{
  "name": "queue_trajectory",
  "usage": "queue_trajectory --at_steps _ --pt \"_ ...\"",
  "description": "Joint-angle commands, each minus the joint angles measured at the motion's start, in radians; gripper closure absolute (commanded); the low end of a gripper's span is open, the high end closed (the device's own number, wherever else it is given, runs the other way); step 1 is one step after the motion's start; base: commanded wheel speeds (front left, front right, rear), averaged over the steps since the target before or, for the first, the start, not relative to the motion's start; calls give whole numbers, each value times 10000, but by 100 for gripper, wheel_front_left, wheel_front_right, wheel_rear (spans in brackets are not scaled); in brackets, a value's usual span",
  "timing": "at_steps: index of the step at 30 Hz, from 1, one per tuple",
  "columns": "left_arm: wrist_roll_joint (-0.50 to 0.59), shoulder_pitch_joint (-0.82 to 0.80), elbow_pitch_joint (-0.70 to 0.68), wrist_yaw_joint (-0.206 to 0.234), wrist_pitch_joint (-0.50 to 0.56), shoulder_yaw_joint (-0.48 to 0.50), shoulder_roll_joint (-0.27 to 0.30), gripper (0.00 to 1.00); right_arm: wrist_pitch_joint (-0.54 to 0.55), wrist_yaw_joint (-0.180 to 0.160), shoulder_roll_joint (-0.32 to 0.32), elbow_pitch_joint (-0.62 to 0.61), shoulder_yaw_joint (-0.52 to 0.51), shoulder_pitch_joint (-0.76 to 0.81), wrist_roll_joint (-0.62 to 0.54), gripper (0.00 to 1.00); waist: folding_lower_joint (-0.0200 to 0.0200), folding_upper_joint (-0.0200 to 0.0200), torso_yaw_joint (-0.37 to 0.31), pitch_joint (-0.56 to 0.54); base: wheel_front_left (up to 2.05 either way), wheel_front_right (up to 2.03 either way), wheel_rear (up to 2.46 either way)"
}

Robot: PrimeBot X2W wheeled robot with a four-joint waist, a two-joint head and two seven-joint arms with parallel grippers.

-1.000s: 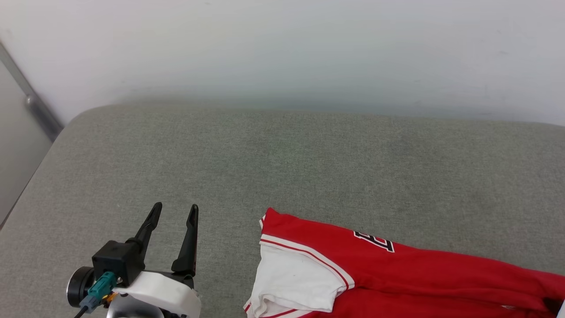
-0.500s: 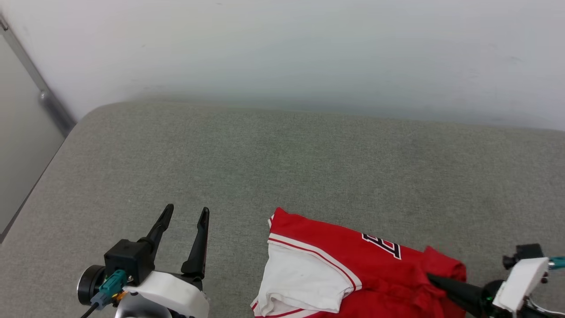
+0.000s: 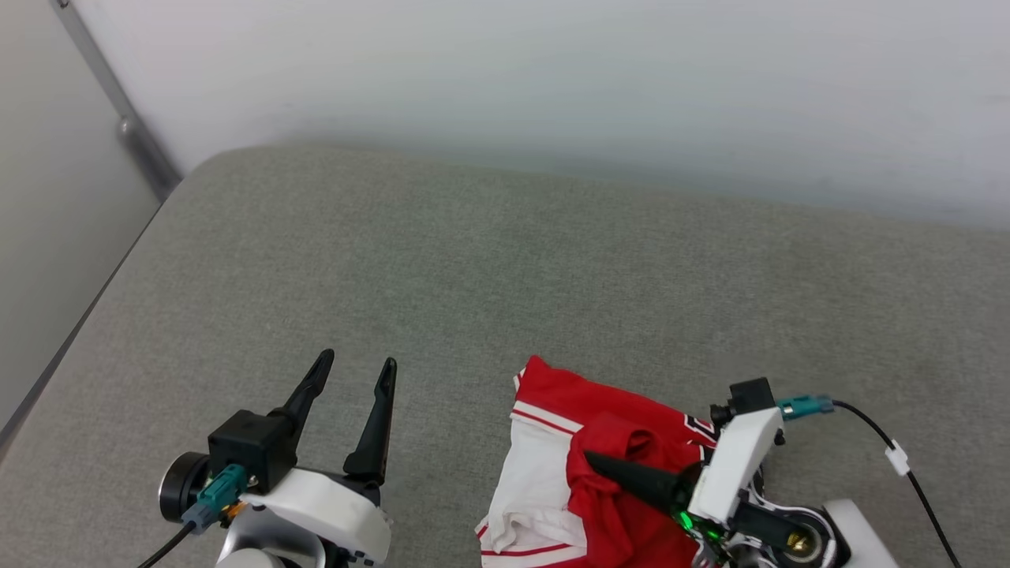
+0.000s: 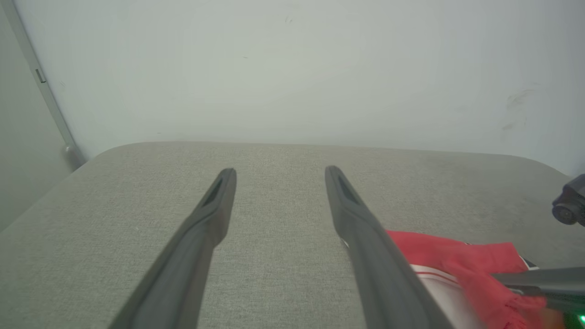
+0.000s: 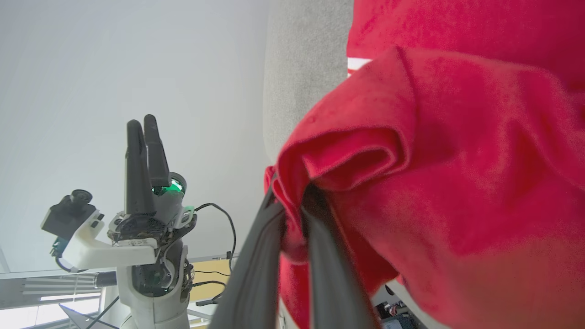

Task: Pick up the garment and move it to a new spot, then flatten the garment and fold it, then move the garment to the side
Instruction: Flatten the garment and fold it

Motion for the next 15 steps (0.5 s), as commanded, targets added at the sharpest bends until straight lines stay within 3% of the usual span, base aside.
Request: queue_trajectory --at_steps 1,4,5,6,7,15 --pt "48 -177 30 -30 -53 -22 -69 0 -260 -1 5 109 177 -238 -226 100 0 0 139 143 0 0 0" --pt "62 -276 108 -94 -114 -73 -135 0 -1005 -1 5 517 669 -546 -753 100 0 0 270 320 0 0 0" --pt "58 -310 141 -96 -129 -75 -155 0 -1167 -1 13 633 809 -620 -878 84 0 0 302 368 0 0 0" --pt "50 -338 181 -117 -156 -78 -176 0 -1341 -1 10 716 931 -732 -1005 51 0 0 313 402 0 0 0" --pt "50 -369 217 -119 -174 -89 -206 0 -1496 -1 5 741 1057 -844 -1130 0 0 0 322 433 0 0 0" --pt "11 -446 464 -152 -320 -85 -325 0 -1968 -1 -461 137 2339 -1483 -2403 0 0 0 212 461 0 0 0"
